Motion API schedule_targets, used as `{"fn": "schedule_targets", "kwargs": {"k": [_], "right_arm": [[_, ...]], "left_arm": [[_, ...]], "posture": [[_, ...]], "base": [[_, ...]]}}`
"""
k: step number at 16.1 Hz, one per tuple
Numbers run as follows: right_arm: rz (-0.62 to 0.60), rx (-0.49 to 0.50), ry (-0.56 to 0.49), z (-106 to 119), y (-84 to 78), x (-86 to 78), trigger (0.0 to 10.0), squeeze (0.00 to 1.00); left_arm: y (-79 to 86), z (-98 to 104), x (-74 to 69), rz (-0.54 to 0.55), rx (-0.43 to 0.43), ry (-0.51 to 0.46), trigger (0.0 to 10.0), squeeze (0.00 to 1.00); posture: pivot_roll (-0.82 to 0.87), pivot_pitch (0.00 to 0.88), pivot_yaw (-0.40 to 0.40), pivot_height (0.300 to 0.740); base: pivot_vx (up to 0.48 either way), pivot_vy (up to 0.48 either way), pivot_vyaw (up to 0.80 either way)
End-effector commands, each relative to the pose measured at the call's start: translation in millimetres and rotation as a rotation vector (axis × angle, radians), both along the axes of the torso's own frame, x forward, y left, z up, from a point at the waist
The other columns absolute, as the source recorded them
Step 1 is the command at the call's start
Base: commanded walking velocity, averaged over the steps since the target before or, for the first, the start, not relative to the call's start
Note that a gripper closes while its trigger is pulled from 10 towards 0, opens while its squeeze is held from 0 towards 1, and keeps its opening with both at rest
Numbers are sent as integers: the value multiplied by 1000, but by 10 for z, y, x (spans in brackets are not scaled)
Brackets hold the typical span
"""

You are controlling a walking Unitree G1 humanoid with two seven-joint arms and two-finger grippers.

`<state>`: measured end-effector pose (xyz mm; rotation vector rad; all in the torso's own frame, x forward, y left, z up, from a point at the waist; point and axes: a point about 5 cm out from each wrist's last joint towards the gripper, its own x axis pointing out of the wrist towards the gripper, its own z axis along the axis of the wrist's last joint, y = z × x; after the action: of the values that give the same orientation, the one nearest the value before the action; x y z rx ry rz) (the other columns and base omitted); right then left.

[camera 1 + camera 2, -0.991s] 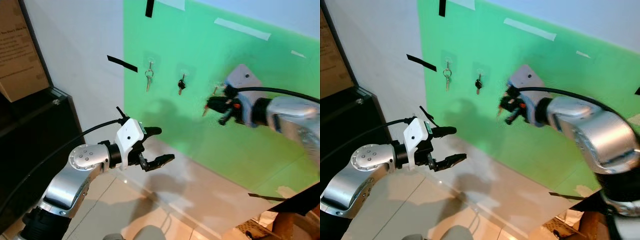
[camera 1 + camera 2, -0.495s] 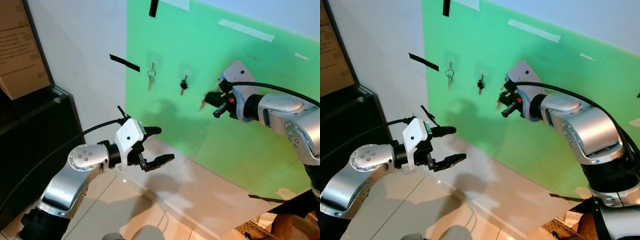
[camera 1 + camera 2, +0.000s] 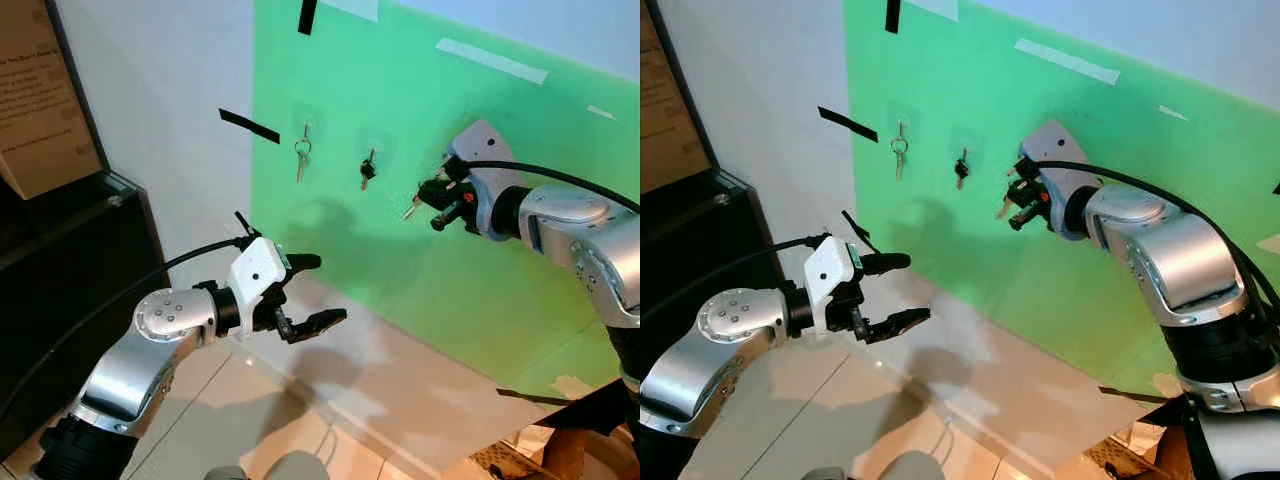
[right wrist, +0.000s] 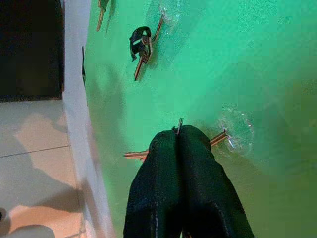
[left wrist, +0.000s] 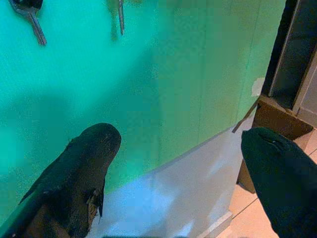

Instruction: Hang keys on a hook

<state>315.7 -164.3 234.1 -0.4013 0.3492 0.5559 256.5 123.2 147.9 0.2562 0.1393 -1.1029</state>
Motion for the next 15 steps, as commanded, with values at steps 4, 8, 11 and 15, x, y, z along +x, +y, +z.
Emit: {"fn": "schedule_targets", "kwargs": {"k": [4,8,11,15], "right_arm": [[-83,-3,-40,100,-195,24,10000,0],[-52,67,-18,154,-227,-38,10000,0],[-73,149,14,120,-270,-49,10000,0],[-98,267,89,-41,-303,-47,10000,0]], "left_arm": [[-30,36,-1,-21,4,-13,10000,0],[-32,34,-3,-24,5,-12,10000,0],[-38,31,-4,-26,5,-8,10000,0],[-40,25,-3,-29,7,-6,10000,0]], "posture": [[47,0,-140,740],[47,0,-140,740],[44,0,-138,740],[44,0,-138,740]], "base": [[0,0,0],[0,0,0],[0,0,0],[0,0,0]]}}
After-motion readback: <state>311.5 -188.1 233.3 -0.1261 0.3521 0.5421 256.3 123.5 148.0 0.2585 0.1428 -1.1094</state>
